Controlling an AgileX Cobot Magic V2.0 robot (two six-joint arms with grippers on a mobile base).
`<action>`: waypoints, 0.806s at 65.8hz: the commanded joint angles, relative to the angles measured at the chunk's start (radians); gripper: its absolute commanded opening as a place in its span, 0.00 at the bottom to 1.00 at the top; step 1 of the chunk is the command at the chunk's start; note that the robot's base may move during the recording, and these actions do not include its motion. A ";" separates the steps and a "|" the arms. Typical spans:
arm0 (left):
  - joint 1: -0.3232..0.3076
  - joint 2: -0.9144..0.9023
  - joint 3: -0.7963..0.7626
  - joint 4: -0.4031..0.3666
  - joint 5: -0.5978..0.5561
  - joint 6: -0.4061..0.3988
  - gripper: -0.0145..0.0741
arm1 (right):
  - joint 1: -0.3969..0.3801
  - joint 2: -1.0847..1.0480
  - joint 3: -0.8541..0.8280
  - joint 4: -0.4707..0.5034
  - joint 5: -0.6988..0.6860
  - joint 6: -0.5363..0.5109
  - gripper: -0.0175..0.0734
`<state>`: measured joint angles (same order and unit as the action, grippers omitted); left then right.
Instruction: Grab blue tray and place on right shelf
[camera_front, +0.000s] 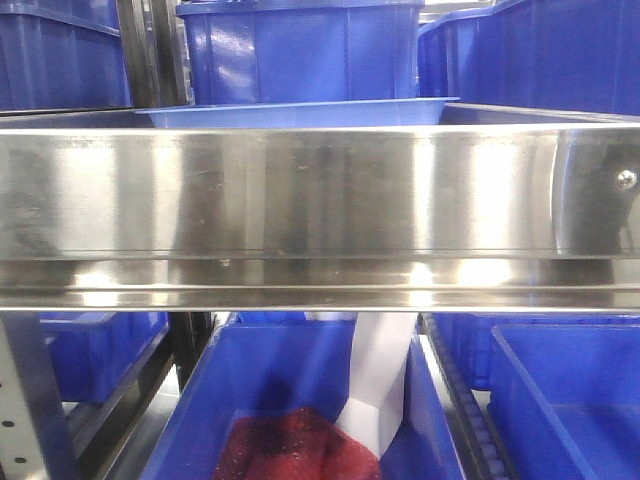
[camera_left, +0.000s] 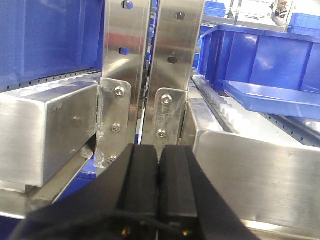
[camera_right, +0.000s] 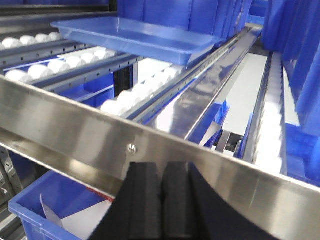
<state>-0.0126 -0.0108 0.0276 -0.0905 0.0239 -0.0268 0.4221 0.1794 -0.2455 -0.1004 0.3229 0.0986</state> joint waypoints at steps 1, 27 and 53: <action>0.001 -0.015 0.030 -0.008 -0.090 0.004 0.13 | -0.015 0.007 -0.003 0.002 -0.147 -0.006 0.25; 0.001 -0.015 0.030 -0.008 -0.090 0.004 0.13 | -0.378 -0.020 0.116 0.067 -0.270 -0.007 0.25; 0.001 -0.014 0.030 -0.008 -0.090 0.004 0.13 | -0.436 -0.203 0.251 0.067 -0.308 -0.007 0.25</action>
<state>-0.0126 -0.0108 0.0276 -0.0905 0.0239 -0.0268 -0.0089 -0.0080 0.0278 -0.0296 0.1058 0.0986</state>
